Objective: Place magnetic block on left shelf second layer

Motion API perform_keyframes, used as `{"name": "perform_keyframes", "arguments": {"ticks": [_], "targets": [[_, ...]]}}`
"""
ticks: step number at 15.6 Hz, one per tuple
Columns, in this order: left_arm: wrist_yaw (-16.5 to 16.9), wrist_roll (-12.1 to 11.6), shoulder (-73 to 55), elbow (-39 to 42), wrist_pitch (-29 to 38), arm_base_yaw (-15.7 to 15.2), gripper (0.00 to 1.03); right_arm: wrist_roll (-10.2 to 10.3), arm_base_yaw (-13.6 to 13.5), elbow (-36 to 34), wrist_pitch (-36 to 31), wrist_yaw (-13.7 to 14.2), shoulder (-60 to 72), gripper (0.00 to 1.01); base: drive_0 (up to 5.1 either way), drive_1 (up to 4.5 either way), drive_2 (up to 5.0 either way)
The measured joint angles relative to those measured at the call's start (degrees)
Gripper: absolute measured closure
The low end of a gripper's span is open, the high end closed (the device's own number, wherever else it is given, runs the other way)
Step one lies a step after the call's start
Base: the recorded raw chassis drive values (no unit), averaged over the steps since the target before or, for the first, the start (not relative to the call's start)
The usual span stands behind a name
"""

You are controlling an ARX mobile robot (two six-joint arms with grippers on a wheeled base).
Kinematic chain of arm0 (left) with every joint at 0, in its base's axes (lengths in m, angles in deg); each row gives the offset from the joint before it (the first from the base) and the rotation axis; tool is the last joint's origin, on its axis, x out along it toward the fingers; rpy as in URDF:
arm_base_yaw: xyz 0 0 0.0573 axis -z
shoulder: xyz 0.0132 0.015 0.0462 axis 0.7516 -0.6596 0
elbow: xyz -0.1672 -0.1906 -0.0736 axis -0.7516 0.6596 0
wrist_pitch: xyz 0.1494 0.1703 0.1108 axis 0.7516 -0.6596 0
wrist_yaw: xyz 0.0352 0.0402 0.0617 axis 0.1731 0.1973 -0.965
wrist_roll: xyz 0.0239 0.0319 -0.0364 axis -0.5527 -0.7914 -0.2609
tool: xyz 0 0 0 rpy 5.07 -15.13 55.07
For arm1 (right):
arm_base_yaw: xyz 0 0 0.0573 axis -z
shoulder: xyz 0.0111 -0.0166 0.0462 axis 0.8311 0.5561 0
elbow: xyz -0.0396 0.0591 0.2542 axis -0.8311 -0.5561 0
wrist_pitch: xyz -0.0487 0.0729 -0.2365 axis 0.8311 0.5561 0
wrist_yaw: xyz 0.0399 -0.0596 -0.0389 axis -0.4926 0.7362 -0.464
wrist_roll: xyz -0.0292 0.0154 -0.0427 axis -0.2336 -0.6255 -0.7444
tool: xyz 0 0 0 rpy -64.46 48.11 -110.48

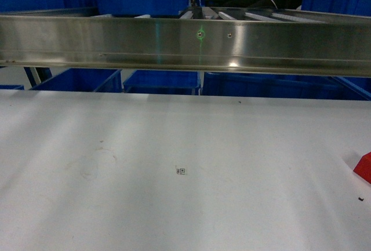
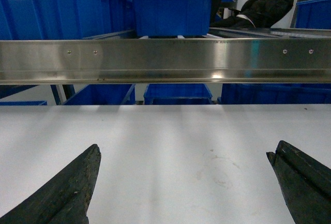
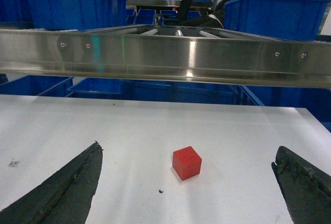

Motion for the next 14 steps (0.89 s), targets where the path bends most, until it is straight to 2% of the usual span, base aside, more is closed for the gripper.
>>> {"name": "perform_keyframes", "arguments": {"ticks": [14], "targets": [[0.0, 0.0, -0.02, 0.0, 0.0, 0.0, 0.05, 0.0, 0.0, 0.0, 0.0, 0.0, 0.0, 0.03, 0.0, 0.0, 0.0]]}}
